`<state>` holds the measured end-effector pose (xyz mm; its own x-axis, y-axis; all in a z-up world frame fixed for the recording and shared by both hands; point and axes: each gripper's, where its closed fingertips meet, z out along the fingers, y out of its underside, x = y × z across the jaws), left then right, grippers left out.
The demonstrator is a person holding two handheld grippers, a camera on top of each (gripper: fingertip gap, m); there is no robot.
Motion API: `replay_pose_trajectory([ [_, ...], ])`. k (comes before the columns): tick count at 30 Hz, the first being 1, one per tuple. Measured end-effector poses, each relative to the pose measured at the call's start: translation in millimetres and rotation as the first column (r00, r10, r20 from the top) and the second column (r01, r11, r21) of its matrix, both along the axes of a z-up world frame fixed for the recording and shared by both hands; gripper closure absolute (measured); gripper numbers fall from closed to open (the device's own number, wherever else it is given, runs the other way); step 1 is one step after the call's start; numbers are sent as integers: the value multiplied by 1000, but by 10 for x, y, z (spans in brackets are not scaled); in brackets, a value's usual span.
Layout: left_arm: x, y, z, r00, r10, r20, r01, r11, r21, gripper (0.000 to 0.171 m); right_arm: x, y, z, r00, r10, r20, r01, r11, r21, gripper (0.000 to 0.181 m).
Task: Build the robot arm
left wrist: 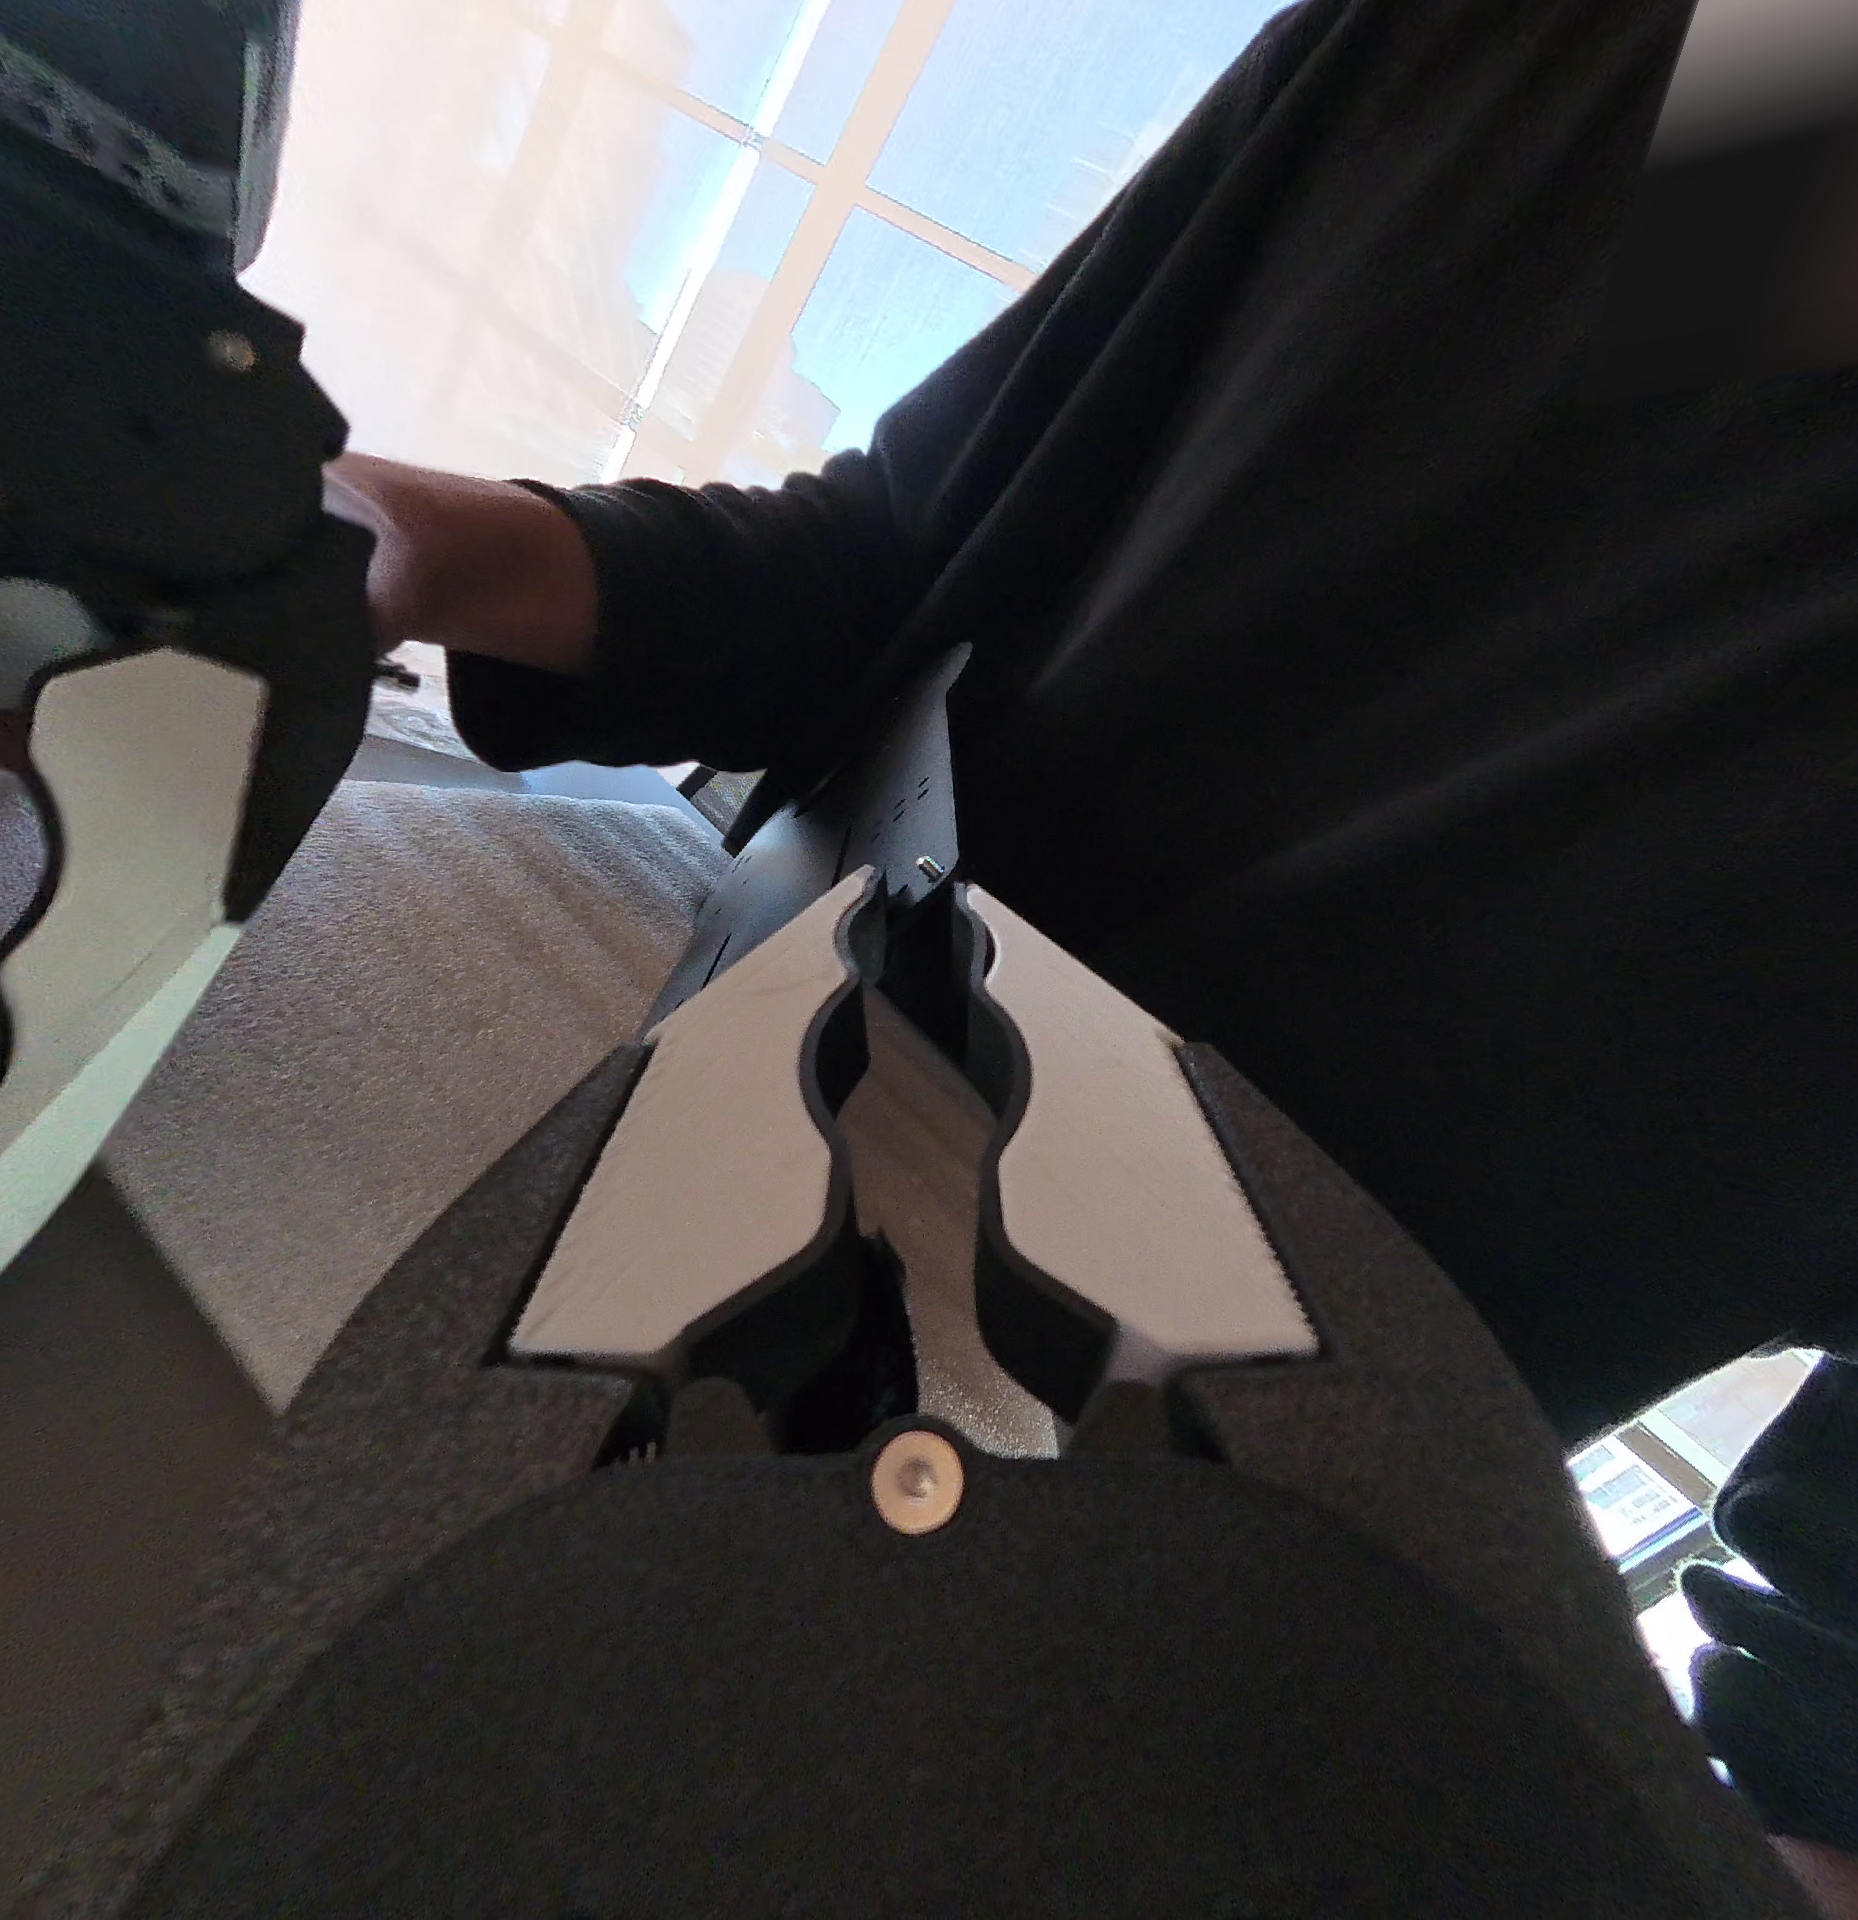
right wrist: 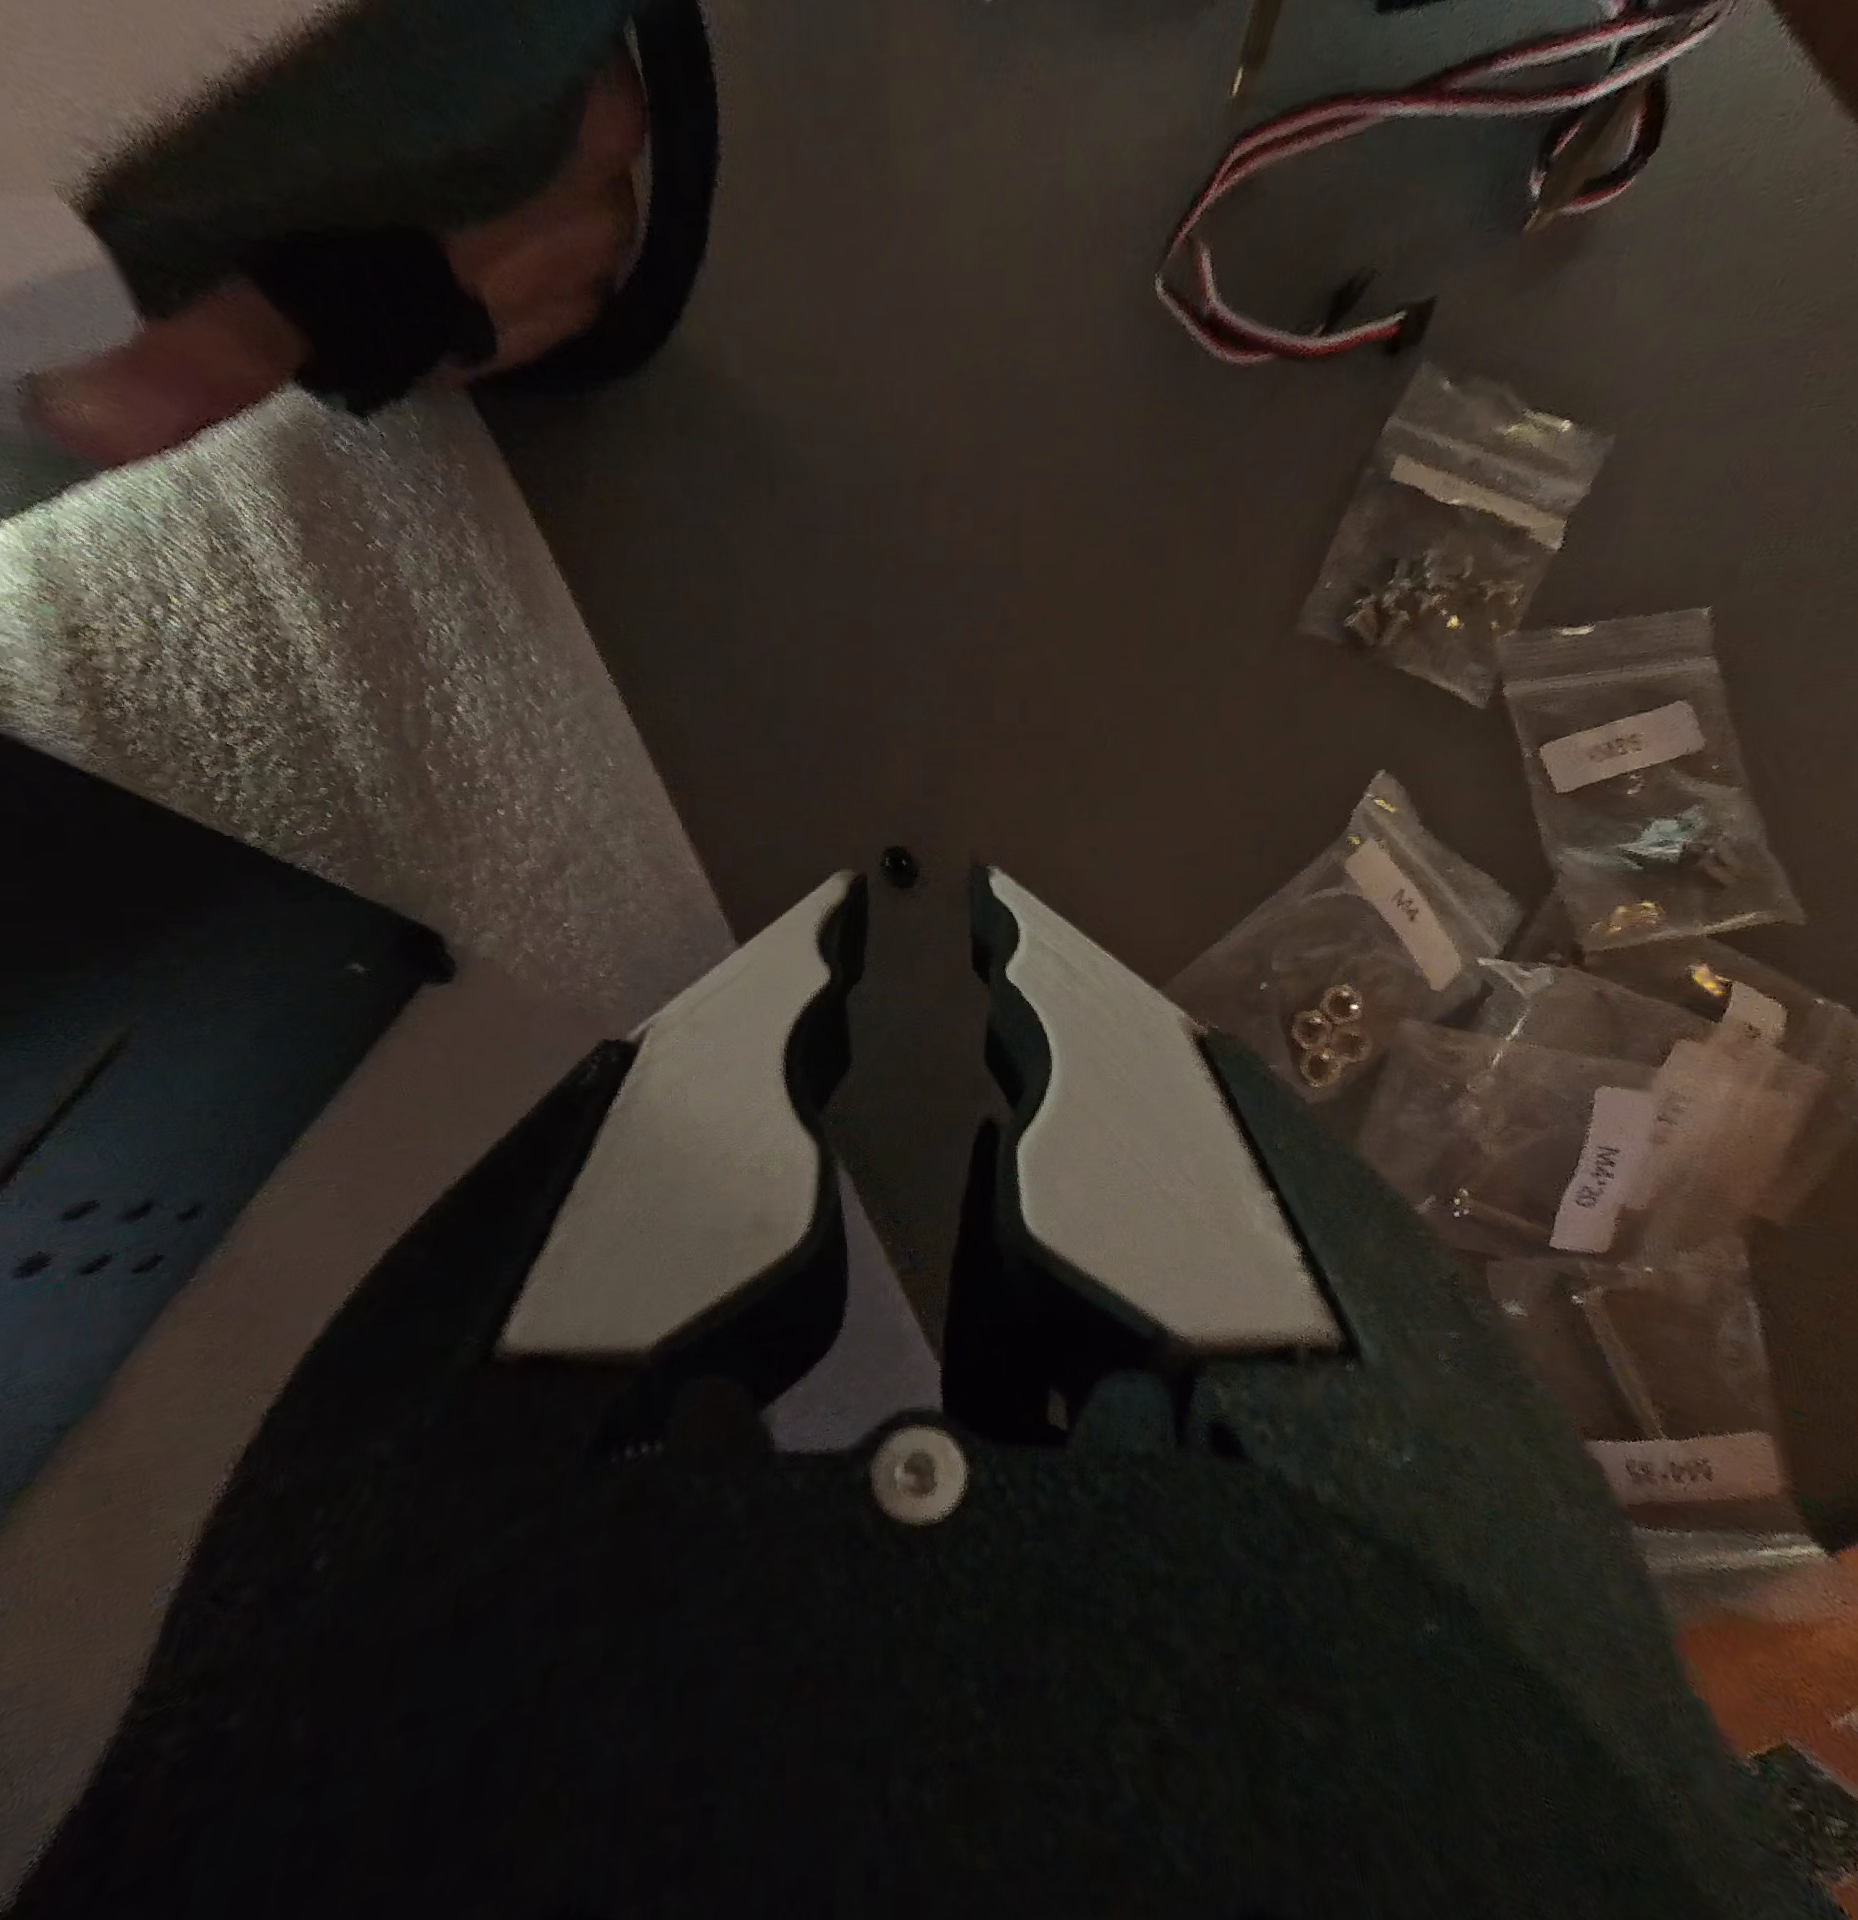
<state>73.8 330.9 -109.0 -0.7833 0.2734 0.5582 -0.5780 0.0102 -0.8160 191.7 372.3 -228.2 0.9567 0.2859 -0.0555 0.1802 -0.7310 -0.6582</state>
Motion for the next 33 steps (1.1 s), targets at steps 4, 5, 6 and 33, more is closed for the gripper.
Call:
replay_pose_trajectory([
  [4,0,1,-1,1000,0,0,0,1000,0,162,-13,33,-9,998,23,54,-23,1000,-9,165],
  [5,0,1,-1,1000,-1,-1,1,1000,0,162,-22,46,-4,998,32,61,-32,999,-8,166],
  [6,-1,1,-1,1000,-1,-1,1,1000,-1,162,-31,60,5,997,41,62,-41,999,-6,166],
  [33,0,2,-2,1000,1,0,-1,1000,1,161,-715,-188,1126,837,135,-531,-35,980,195,176],
])
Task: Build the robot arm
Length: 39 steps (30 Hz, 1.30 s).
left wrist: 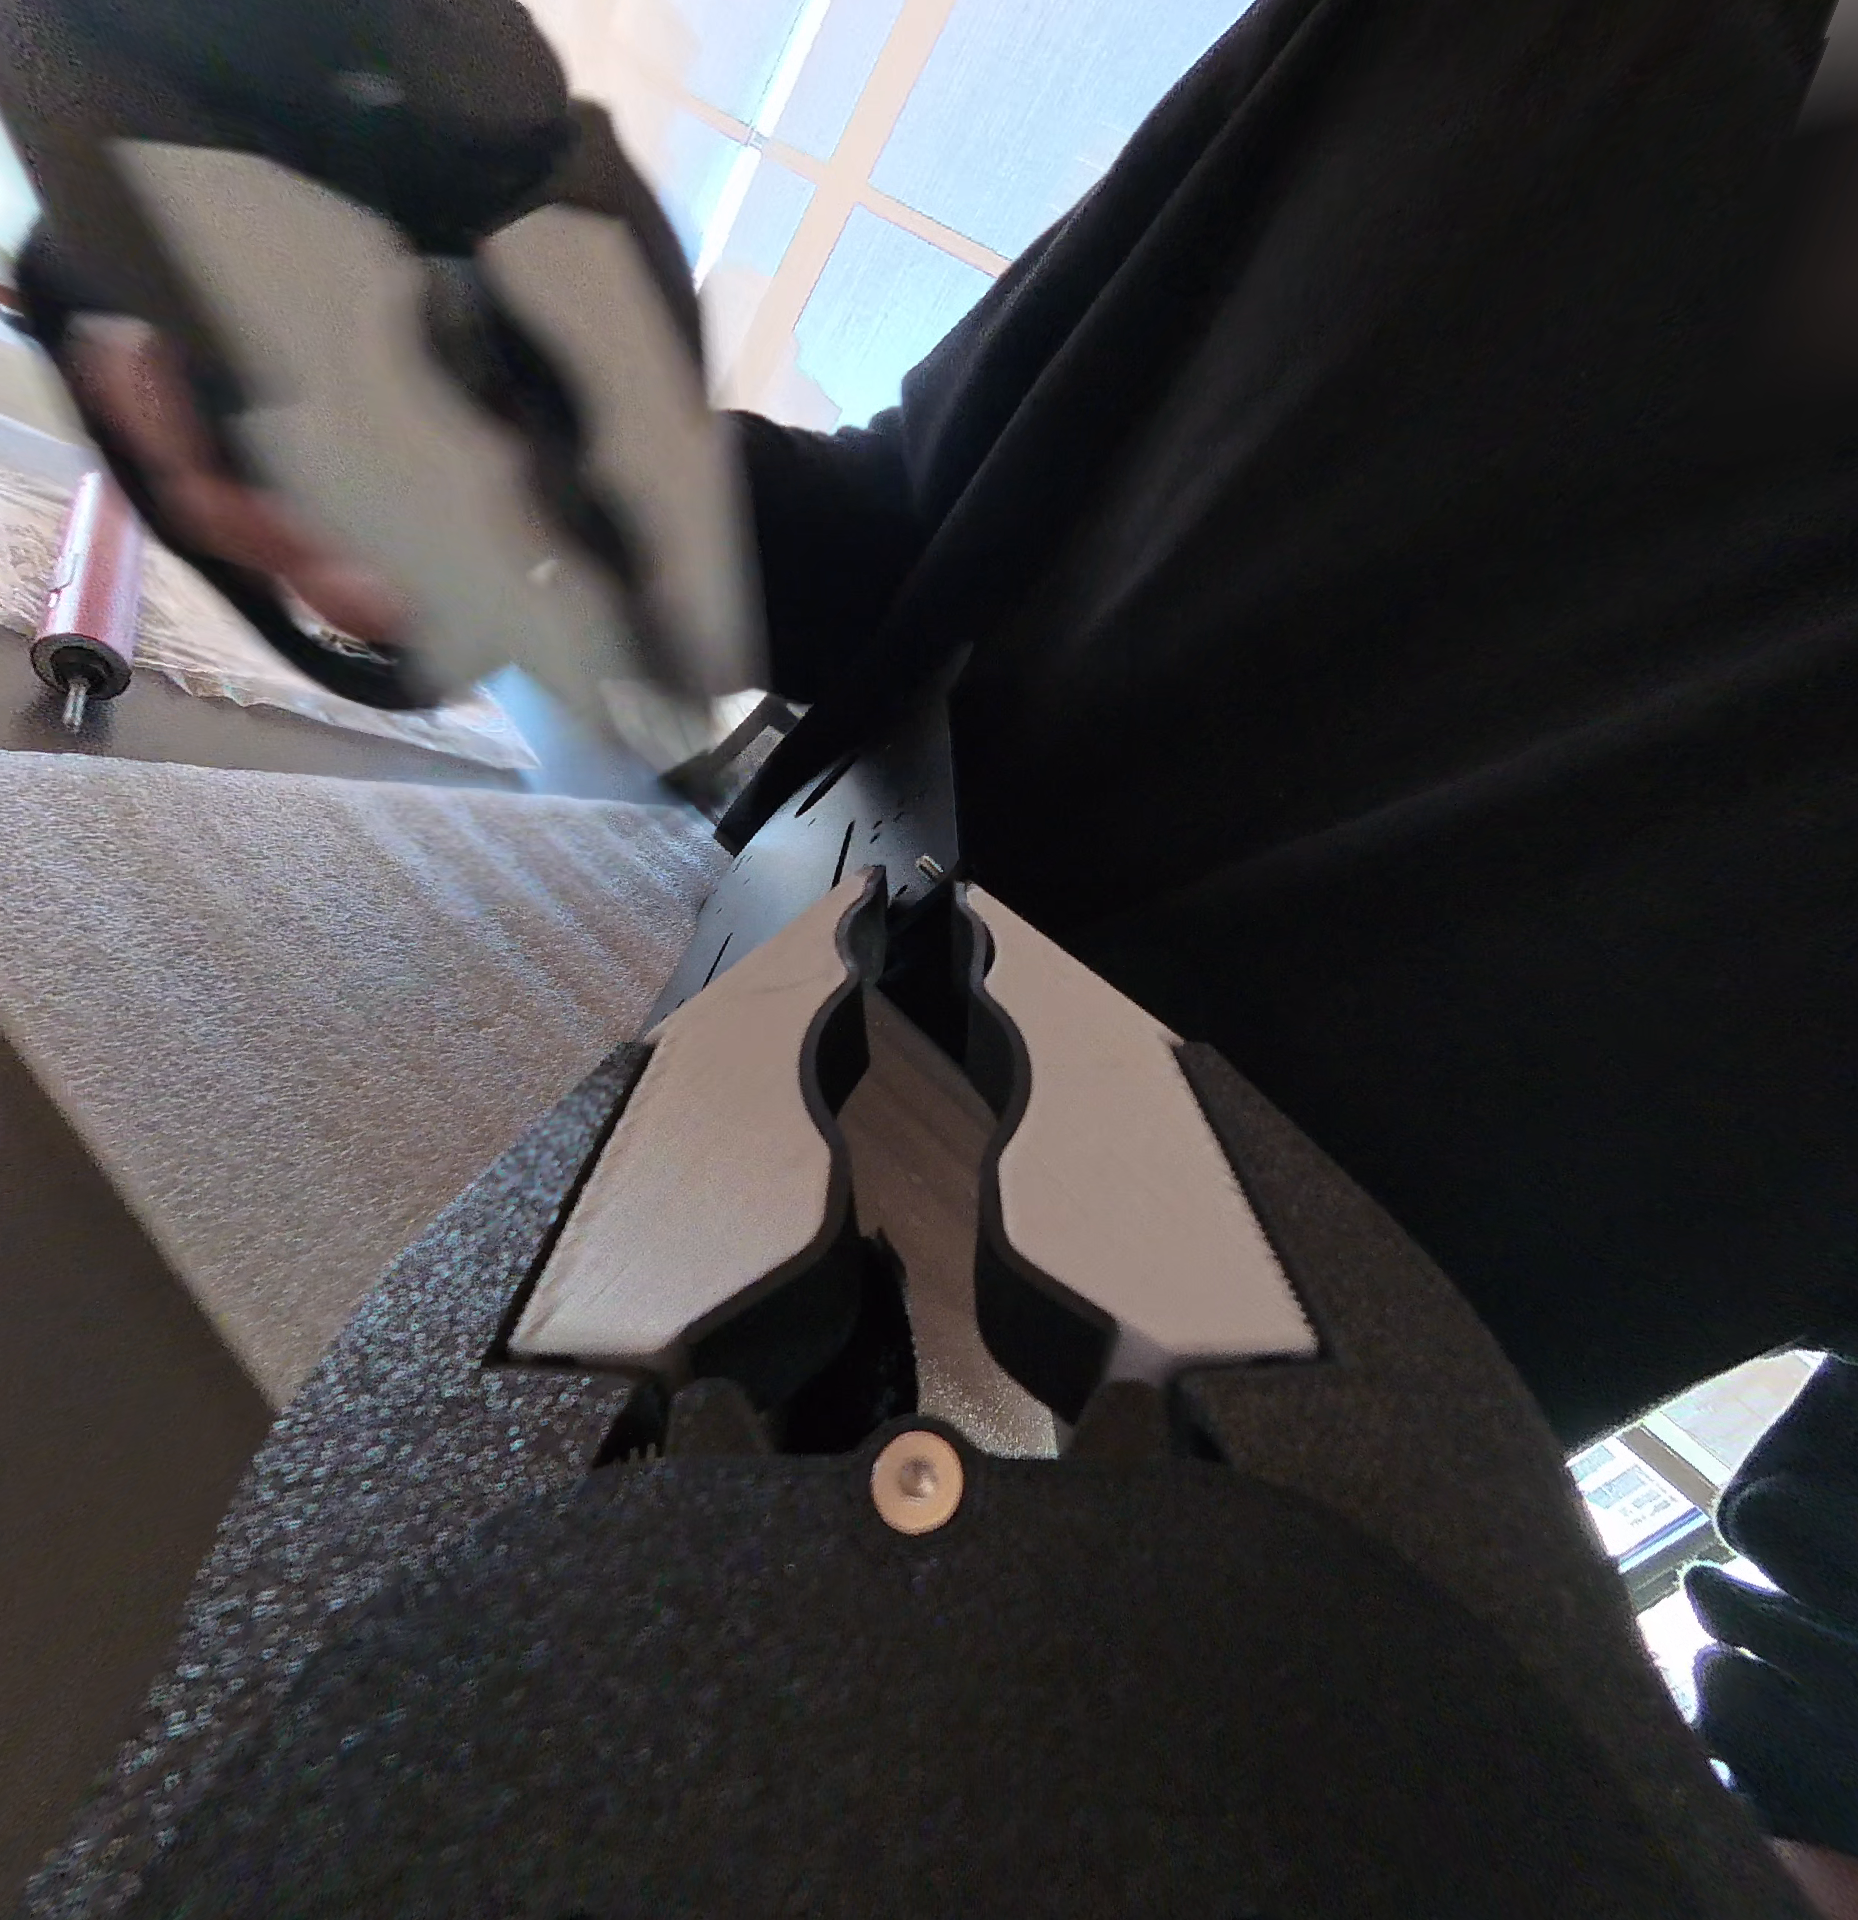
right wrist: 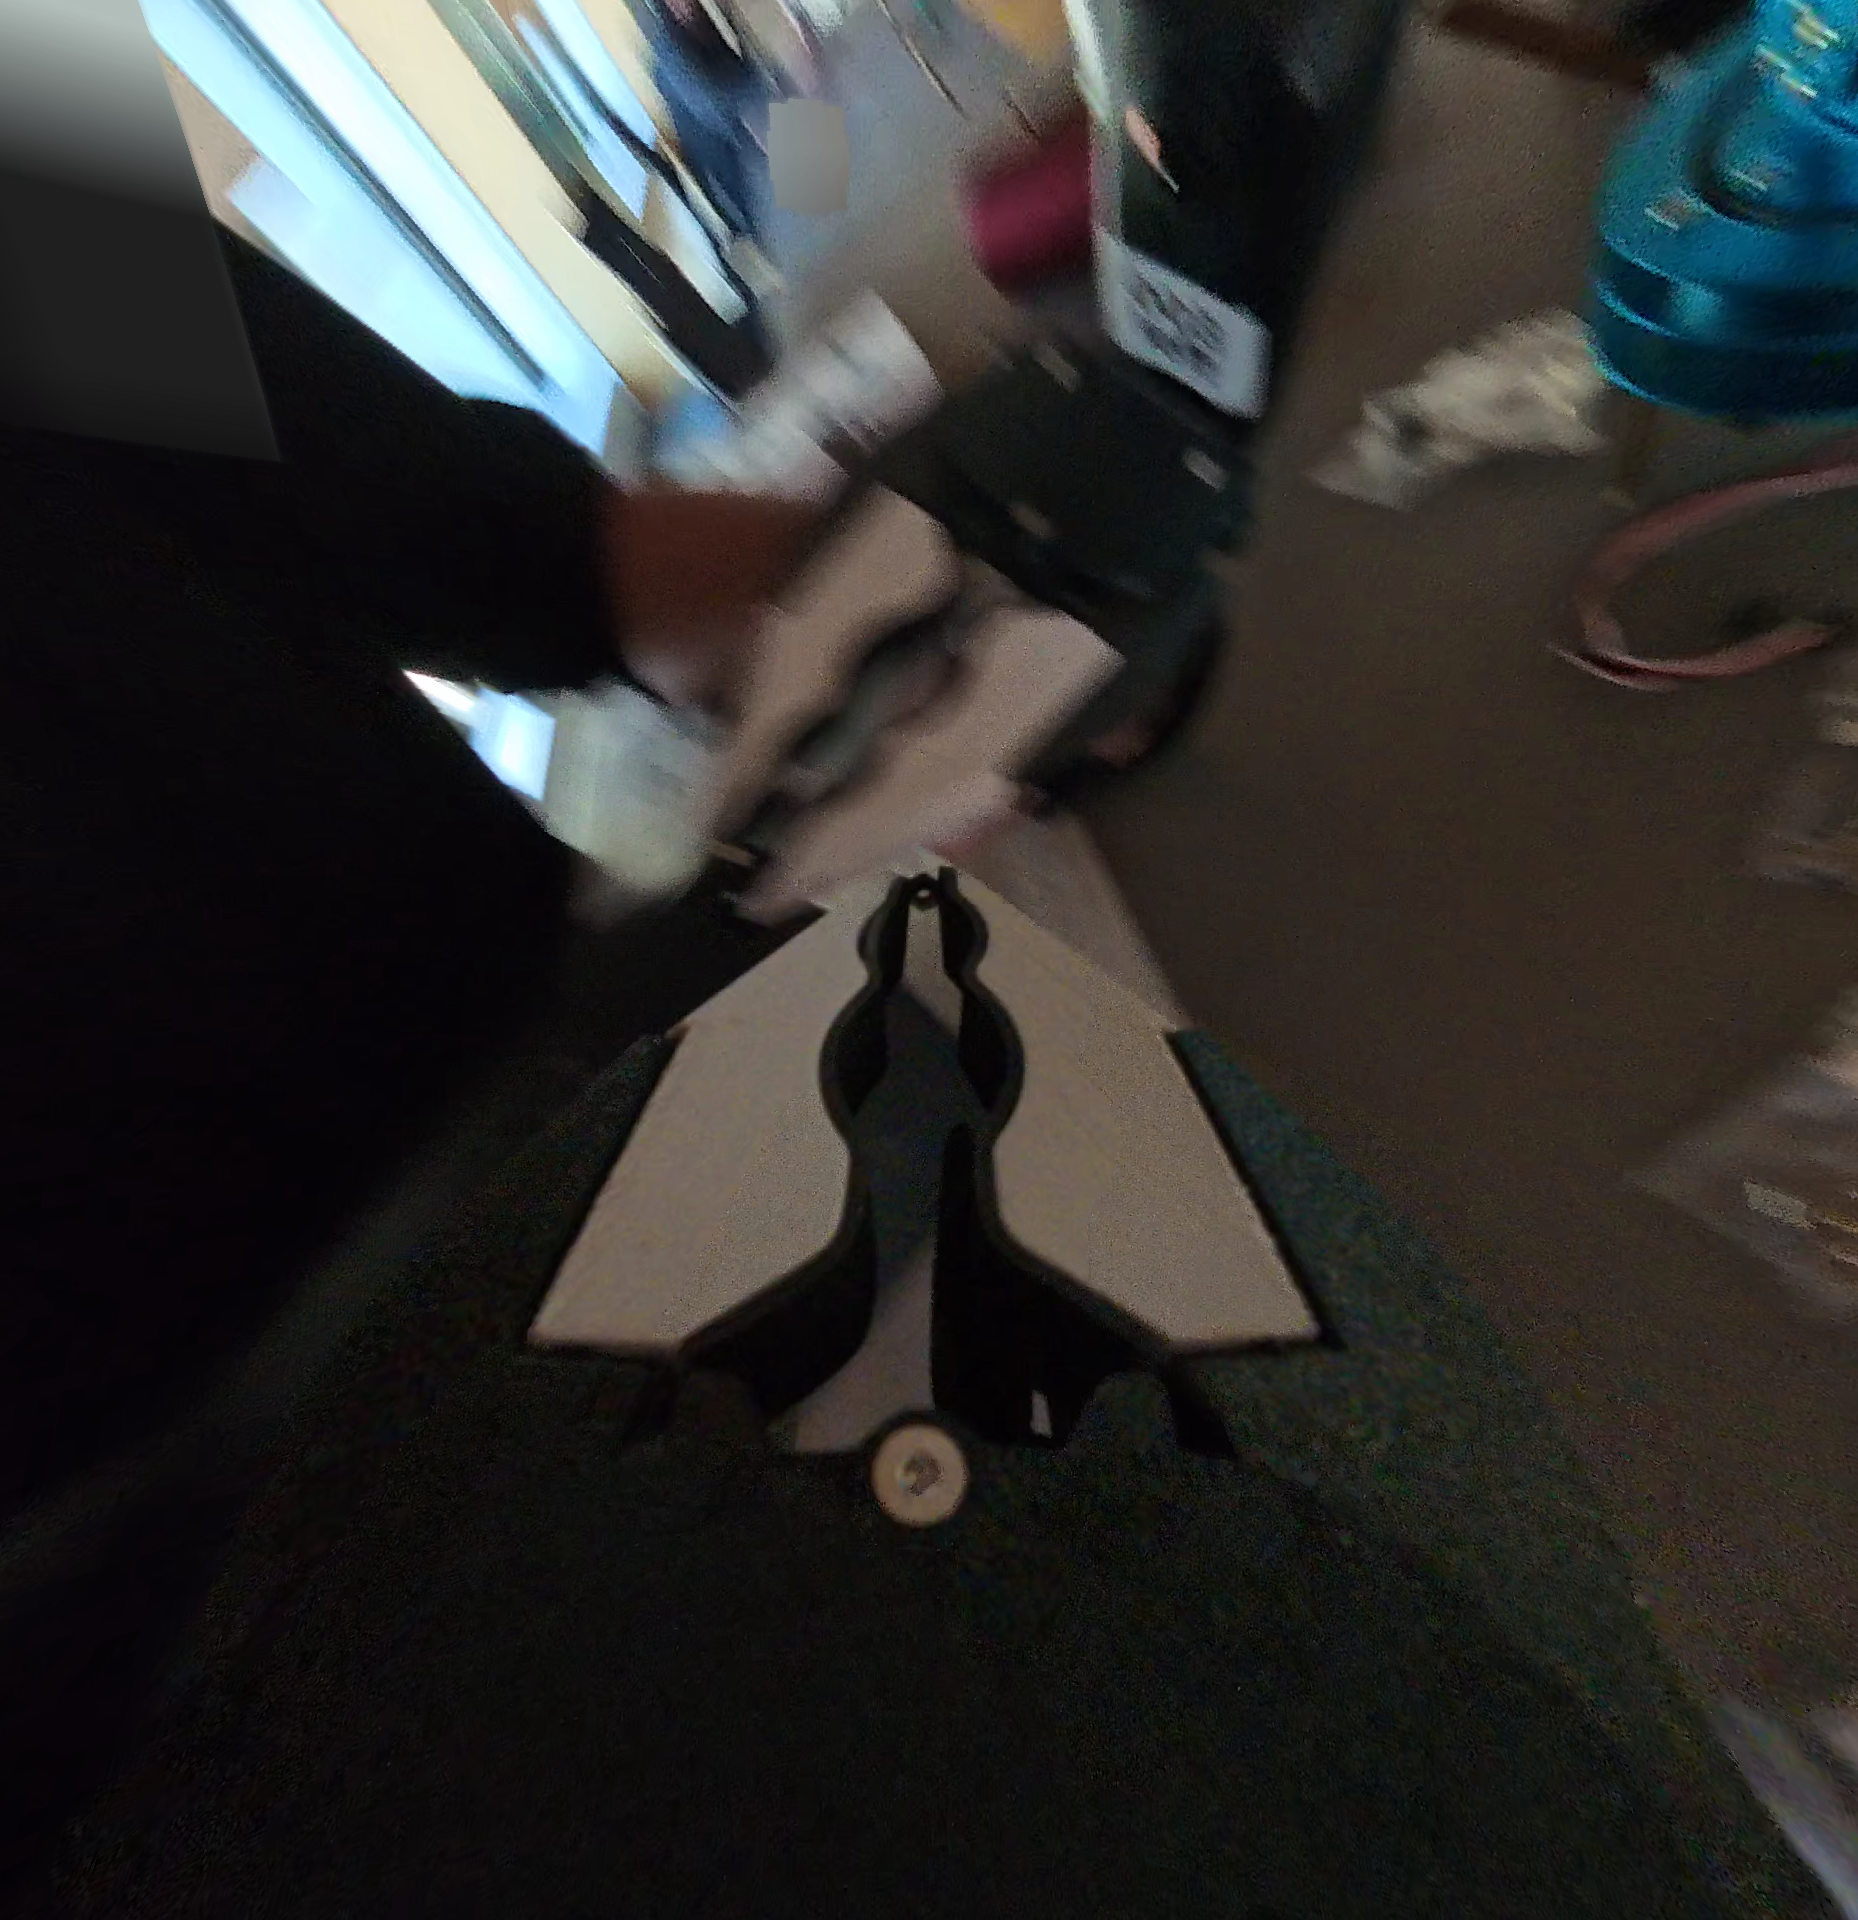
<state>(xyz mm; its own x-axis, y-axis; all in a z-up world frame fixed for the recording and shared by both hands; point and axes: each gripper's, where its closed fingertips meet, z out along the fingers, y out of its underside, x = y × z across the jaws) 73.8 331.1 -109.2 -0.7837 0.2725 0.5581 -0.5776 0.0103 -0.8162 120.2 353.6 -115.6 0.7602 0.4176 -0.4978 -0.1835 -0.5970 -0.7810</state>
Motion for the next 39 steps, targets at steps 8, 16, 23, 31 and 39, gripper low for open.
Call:
replay_pose_trajectory([
  [8,3,-1,1,1000,0,-1,0,1000,0,161,-395,-95,186,989,-4,-149,19,995,103,179],
  [16,0,-1,2,1000,-1,0,1,1000,0,161,-407,-61,133,998,20,-57,-15,996,87,178],
  [23,3,0,0,1000,-1,-3,1,1000,1,161,-405,-82,82,996,79,31,-81,994,68,177],
  [31,2,-1,1,1000,-4,-6,4,1000,0,161,-405,-88,62,917,276,287,-291,957,10,178],
  [39,-4,1,1,1000,-10,-6,10,1000,-1,161,-397,-84,44,675,503,540,-572,819,-49,177],
])
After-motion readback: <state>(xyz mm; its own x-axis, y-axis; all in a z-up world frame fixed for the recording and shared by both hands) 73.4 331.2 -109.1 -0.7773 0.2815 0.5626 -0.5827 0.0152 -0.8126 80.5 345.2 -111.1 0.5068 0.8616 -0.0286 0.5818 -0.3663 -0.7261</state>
